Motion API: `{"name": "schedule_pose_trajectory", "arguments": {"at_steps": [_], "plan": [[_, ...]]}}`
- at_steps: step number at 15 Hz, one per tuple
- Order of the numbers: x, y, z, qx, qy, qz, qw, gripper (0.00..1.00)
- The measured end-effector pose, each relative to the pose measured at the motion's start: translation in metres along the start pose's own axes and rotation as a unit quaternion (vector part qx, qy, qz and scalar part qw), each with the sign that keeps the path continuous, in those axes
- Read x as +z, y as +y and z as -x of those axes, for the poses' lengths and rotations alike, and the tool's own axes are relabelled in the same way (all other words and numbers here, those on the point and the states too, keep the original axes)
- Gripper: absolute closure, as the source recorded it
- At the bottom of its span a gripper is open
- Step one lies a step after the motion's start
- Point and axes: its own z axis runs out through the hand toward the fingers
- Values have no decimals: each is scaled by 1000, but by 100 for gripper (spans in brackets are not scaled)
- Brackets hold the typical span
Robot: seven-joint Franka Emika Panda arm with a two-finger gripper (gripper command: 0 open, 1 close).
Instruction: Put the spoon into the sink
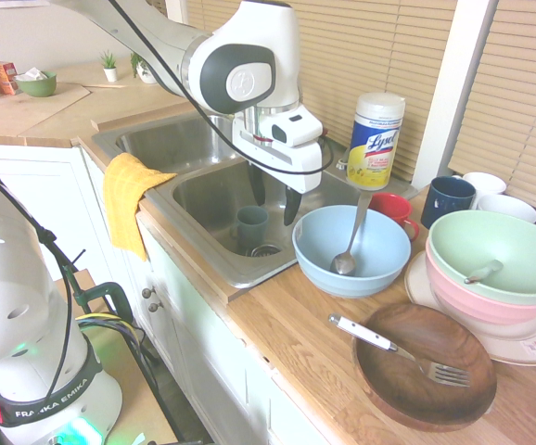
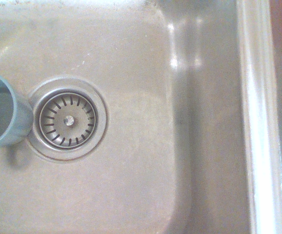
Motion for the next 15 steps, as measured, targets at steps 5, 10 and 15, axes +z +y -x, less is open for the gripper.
{"name": "schedule_pose_trajectory", "arguments": {"at_steps": [5,10,15], "plan": [[-19,-8,-2,7,54,-28,998,0],[-67,25,6,-2,123,-62,991,0],[-63,79,-39,-1,108,-63,992,0]]}}
